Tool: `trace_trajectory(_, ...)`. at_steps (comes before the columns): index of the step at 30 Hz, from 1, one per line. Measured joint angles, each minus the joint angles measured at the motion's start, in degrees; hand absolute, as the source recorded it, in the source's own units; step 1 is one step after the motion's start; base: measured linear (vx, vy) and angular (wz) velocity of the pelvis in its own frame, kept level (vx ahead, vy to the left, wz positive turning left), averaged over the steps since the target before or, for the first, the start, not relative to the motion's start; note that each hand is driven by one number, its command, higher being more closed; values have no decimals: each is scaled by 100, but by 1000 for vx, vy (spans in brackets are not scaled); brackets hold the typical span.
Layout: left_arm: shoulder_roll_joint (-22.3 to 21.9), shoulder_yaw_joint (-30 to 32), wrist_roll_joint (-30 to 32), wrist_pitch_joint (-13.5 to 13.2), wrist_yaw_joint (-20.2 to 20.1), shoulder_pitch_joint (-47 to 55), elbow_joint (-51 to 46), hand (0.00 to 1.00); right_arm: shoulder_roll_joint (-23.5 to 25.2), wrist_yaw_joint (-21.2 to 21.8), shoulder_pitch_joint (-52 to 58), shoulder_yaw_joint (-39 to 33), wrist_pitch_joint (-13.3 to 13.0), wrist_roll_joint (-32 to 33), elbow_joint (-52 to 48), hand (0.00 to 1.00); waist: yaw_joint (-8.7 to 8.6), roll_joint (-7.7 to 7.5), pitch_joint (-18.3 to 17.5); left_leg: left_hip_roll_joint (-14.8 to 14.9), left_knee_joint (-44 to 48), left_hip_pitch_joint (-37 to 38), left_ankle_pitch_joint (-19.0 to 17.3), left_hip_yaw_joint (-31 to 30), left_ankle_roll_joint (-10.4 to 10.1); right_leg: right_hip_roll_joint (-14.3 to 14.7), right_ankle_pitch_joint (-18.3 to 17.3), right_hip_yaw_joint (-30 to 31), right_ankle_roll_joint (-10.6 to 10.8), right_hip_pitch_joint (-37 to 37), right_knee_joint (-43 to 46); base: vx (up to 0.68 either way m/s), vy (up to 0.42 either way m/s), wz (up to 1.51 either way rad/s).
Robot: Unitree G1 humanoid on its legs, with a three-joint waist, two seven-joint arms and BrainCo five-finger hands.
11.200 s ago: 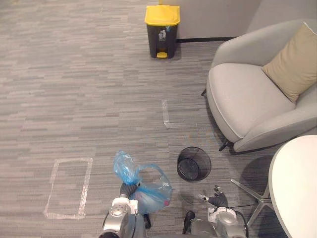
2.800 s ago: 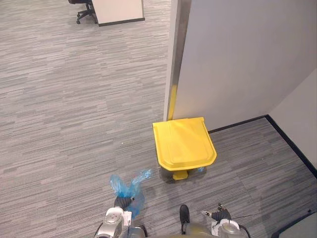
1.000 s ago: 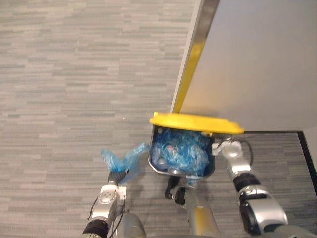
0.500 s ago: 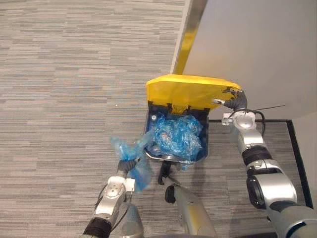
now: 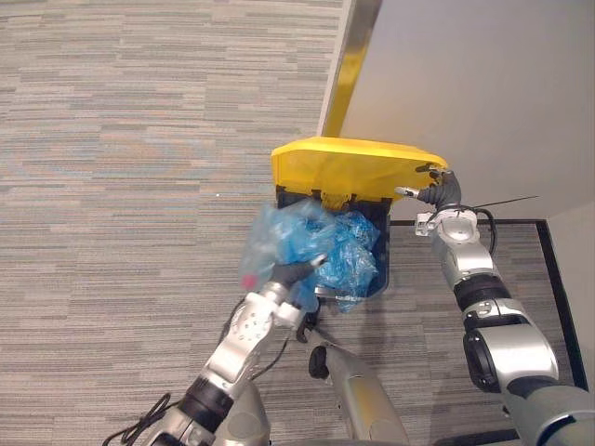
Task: Gather rubbish on tea table into small bin, then transfer packed bag to large trash can.
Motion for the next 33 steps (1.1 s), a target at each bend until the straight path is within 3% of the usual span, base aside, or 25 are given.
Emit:
trace_trajectory(4,-102,-107,8,-32,42,-452,-9,100,29,0,-53,46,0,-2,0,0,-70,-8,8,36,-70,45,0,16,0,34,-1,2,-1,-14,26,8,-8,-2)
trace_trajectory(9,-104,-99,197,-31,398,-852,-8,100,51,-16,-172,53,0,-8,-51,0,-145,-38,81,85,-240,56,27,7,49,95,-4,2,4,-49,-54,6,-8,1)
trace_trajectory(11,-111,-81,341,-35,486,-1048,16,100,66,-21,-173,53,1,-8,-166,0,-136,-35,81,111,-446,16,74,-5,129,103,-121,3,177,-192,-28,36,-50,0)
trace_trajectory(12,-128,-41,401,-44,524,-1160,114,100,70,-25,-174,52,1,-8,-233,0,-138,-42,85,170,-496,-18,107,6,62,93,-99,60,115,-349,190,37,-80,21)
trace_trajectory(13,-171,-37,476,-38,551,-1290,372,100,79,-24,-171,51,3,-9,-242,0,-211,-101,98,100,-288,-59,180,-15,-245,45,133,20,-109,-404,228,23,-60,18)
trace_trajectory(14,-180,-17,491,-31,560,-1302,456,100,102,-22,-173,50,4,-9,-262,0,-191,-121,108,75,-126,-97,137,-8,-280,55,124,9,-116,-399,199,22,-69,-6)
trace_trajectory(15,-204,102,609,-28,574,-1356,711,100,172,-16,-206,49,1,-10,-362,0,-166,-149,133,-75,511,-359,44,-30,-95,28,-303,-108,518,-491,291,37,-1,-45)
trace_trajectory(16,-289,285,697,-13,600,-1478,1093,100,186,-28,-296,35,-5,-9,-407,0,-173,19,230,8,644,-453,-74,56,-40,-39,-189,569,-373,-1059,1877,37,-1,-13)
trace_trajectory(17,-293,282,724,-3,598,-1500,1239,100,206,-38,-252,35,-4,-9,-388,0,-313,-40,237,-70,573,-419,-149,47,-180,-227,7,920,-287,-920,1888,69,-44,38)
trace_trajectory(18,-253,312,831,40,620,-1614,1628,100,220,-36,-274,34,12,-9,-332,0,-413,-101,308,-37,419,-371,-160,40,-329,-183,-125,1016,-451,-854,1702,59,-95,46)
trace_trajectory(20,-197,413,928,156,646,-1624,2061,100,246,-36,-319,34,22,-9,-254,0,-356,-97,326,-13,273,-383,-36,71,-399,-156,102,987,-652,-858,1577,62,-75,7)
trace_trajectory(30,200,639,1498,387,804,-2421,3303,100,370,-260,-520,33,24,1,-254,0,-212,-160,477,-182,404,-887,115,12,-382,-283,681,975,-413,-784,696,-23,56,6)
trace_trajectory(31,216,648,1544,398,810,-2454,3352,0,403,-264,-553,32,24,2,-255,0,-214,-170,498,-188,410,-929,117,16,-379,-286,707,982,-417,-784,667,-37,56,-1)
trace_trajectory(33,213,681,1657,450,848,-2569,3605,0,500,-268,-609,32,23,3,-280,0,-211,-182,541,-188,418,-956,119,14,-377,-283,767,980,-422,-785,565,-5,36,0)
